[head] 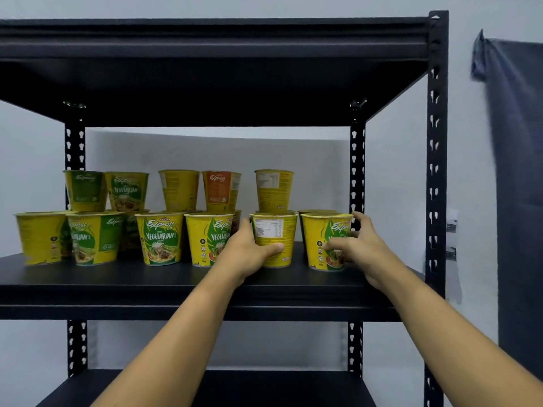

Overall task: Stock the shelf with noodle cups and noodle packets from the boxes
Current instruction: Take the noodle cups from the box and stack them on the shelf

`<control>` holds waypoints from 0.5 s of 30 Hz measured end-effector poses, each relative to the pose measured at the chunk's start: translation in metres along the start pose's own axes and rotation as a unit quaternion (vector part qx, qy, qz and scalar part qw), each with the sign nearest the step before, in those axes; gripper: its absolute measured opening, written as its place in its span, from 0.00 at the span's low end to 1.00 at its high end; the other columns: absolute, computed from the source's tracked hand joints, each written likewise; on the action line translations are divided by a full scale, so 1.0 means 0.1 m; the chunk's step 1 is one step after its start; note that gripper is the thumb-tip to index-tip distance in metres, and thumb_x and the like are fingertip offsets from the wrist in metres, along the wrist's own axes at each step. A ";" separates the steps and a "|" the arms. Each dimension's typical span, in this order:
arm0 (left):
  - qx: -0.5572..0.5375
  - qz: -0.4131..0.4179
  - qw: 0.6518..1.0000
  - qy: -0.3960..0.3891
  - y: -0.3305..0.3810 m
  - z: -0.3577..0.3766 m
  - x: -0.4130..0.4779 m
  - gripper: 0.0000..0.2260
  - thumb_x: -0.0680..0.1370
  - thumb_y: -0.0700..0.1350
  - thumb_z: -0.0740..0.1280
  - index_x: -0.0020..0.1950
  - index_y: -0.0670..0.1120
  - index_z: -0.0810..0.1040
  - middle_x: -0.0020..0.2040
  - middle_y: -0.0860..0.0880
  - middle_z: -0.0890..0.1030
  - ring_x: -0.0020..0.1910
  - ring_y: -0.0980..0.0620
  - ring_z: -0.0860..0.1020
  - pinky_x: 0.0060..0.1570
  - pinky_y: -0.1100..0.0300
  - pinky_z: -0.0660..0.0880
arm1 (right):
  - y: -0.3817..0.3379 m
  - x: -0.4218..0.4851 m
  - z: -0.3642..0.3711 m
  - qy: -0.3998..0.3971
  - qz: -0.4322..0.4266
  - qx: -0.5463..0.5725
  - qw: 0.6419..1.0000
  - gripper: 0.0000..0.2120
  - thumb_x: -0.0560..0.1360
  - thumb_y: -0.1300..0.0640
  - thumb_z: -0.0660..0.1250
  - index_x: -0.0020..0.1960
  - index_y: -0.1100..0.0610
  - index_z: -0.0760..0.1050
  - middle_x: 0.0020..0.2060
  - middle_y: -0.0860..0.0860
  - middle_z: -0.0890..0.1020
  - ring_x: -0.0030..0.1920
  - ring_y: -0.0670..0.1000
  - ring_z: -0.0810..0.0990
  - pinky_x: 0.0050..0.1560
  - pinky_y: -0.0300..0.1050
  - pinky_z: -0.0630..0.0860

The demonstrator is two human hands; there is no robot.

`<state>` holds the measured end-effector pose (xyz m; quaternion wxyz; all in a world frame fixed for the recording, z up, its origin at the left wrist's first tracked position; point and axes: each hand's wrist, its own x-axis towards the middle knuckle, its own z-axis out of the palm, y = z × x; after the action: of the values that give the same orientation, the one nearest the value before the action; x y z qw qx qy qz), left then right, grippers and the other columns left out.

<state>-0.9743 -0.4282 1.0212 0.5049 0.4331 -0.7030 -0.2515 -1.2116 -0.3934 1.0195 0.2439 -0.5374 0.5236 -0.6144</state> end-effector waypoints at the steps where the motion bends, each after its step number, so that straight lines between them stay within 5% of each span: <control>1: -0.002 -0.002 1.000 0.000 0.00 0.00 0.00 0.33 0.74 0.47 0.79 0.74 0.53 0.66 0.68 0.50 0.78 0.60 0.52 0.75 0.62 0.53 0.73 | 0.01 0.00 0.00 0.000 -0.003 0.000 1.000 0.52 0.64 0.63 0.82 0.77 0.43 0.56 0.56 0.52 0.80 0.55 0.57 0.82 0.61 0.62 0.79; 10: 0.020 -0.010 1.000 0.005 -0.02 0.01 0.01 0.31 0.75 0.49 0.78 0.73 0.53 0.67 0.69 0.51 0.77 0.67 0.48 0.76 0.66 0.50 0.73 | -0.01 -0.05 0.02 -0.002 -0.038 -0.025 0.999 0.50 0.64 0.58 0.84 0.77 0.47 0.59 0.52 0.47 0.80 0.52 0.50 0.82 0.54 0.51 0.80; 15: 0.025 -0.008 1.000 0.012 -0.02 0.01 0.02 0.30 0.76 0.48 0.77 0.73 0.52 0.68 0.69 0.51 0.78 0.67 0.48 0.76 0.67 0.49 0.73 | 0.01 -0.04 0.04 0.010 -0.052 -0.081 0.995 0.51 0.62 0.50 0.85 0.77 0.47 0.59 0.57 0.48 0.79 0.57 0.51 0.81 0.61 0.56 0.80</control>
<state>-0.9746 -0.4310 1.0196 0.5004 0.4542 -0.6992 -0.2331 -1.2066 -0.3915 1.0163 0.1623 -0.5753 0.5454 -0.5875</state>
